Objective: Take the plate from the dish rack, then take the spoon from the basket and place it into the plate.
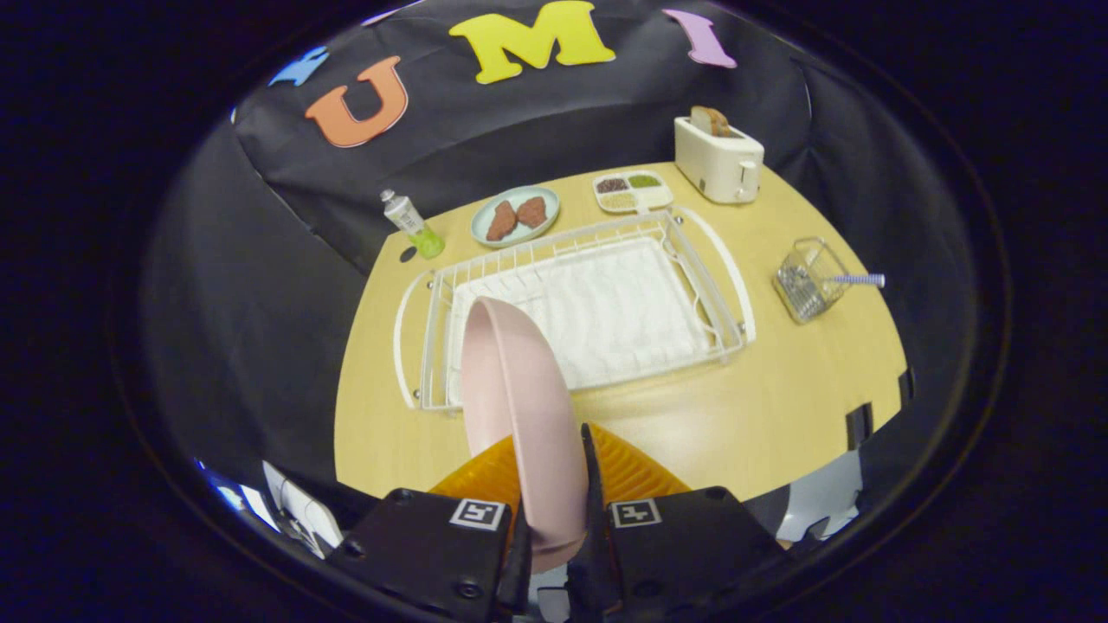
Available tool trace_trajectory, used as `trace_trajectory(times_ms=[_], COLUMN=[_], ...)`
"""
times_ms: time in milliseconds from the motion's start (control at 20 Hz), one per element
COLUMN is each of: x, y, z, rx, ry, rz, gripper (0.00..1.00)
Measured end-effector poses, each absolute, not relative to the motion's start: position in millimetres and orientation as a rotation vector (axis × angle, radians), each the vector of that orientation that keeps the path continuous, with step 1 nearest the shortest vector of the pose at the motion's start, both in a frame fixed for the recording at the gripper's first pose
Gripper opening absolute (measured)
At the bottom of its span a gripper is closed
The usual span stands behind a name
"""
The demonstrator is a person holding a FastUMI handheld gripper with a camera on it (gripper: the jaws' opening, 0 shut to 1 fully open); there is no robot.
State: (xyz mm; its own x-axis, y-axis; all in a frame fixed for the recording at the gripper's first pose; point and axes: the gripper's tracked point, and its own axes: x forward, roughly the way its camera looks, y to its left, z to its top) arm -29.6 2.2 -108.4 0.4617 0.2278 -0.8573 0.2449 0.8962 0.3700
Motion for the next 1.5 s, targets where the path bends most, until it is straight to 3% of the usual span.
trace_trajectory(times_ms=[450, 600, 800, 950, 1400, 1500], x=[-59.8, -50.0, -33.6, -29.7, -33.7, -33.2], y=[-12.7, -25.7, -56.7, -69.3, -86.8, -92.4], z=[-242.6, -248.8, -256.4, -257.6, -268.0, -264.7], rx=[0.815, 0.873, 0.799, 0.749, 0.658, 0.633], ry=[1.155, 1.125, 1.135, 1.167, 1.244, 1.237], rz=[0.137, 0.186, 0.145, 0.134, 0.081, 0.066], gripper=[0.31, 0.31, 0.33, 0.46, 0.54, 0.63])
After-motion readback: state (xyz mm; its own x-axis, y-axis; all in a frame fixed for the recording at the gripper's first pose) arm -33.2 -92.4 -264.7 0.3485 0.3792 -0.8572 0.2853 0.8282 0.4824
